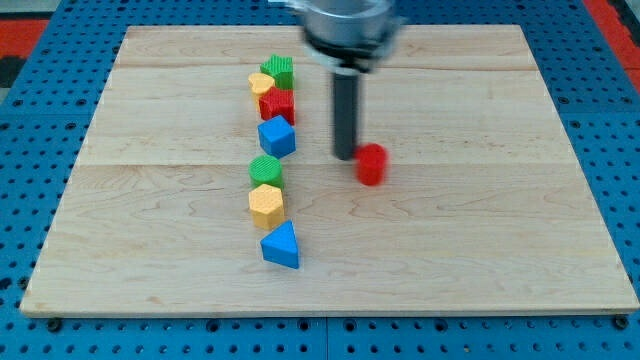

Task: Separate the yellow hexagon and blue triangle away from each other

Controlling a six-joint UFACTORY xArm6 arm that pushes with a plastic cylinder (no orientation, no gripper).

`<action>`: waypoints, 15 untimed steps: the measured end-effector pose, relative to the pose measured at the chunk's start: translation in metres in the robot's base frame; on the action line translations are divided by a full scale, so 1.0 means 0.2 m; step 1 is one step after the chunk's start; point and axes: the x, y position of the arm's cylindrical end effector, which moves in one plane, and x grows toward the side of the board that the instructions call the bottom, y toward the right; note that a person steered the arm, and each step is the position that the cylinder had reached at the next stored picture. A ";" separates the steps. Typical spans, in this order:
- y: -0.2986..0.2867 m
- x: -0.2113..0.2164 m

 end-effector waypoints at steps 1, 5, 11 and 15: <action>0.27 0.23; 0.45 0.52; -0.85 0.40; -0.28 0.76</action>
